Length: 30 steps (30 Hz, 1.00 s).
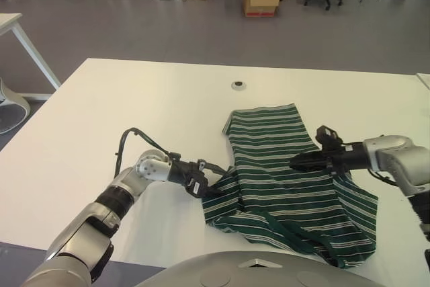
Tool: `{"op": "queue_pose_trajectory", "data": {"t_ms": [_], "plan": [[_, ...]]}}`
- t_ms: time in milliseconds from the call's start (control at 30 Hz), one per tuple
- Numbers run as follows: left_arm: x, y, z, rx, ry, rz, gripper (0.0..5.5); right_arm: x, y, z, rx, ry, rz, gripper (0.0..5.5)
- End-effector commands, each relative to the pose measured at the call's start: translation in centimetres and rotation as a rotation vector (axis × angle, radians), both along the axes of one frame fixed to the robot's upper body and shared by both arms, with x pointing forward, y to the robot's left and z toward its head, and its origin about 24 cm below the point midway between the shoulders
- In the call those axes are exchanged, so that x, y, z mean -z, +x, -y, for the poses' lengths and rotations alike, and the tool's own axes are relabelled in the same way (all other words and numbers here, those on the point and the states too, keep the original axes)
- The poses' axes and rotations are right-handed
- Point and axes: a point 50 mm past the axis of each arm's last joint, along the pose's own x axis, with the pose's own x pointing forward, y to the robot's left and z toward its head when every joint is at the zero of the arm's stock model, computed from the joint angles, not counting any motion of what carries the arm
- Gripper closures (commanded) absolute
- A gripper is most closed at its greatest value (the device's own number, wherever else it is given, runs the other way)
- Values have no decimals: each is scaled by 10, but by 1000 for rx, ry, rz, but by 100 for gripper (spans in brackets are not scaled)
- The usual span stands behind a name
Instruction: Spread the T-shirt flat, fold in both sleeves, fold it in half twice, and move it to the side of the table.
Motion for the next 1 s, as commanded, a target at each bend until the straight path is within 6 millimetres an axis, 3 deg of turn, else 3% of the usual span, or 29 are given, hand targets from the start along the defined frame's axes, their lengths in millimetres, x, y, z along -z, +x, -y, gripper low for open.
{"op": "queue_pose_trajectory", "data": {"t_ms": [33,133,233,367,433,533,633,767,867,1000], "plan": [[9,0,-7,50,143,-4,299,21,17,-2,73,-75,69,437],[14,-6,-31,41,234,-54,299,44,35,-7,200,-131,141,437],[20,-2,-57,-58,305,-88,299,53,46,-5,295,-147,176,437],[35,4,-99,-270,427,-117,299,53,51,-1,355,-134,188,437],[38,7,-108,-363,418,-112,299,47,48,-4,332,-75,172,437],[36,6,-99,-373,313,-134,299,31,44,-16,296,47,170,437],[25,1,-90,-330,213,-218,299,3,55,-22,373,189,190,437],[-15,11,-88,-372,94,-428,299,-33,66,-17,440,284,255,437],[-43,28,-80,-398,29,-472,299,-18,64,-10,448,145,259,437],[-52,32,-78,-410,64,-496,299,-4,55,-11,414,87,229,437]]}}
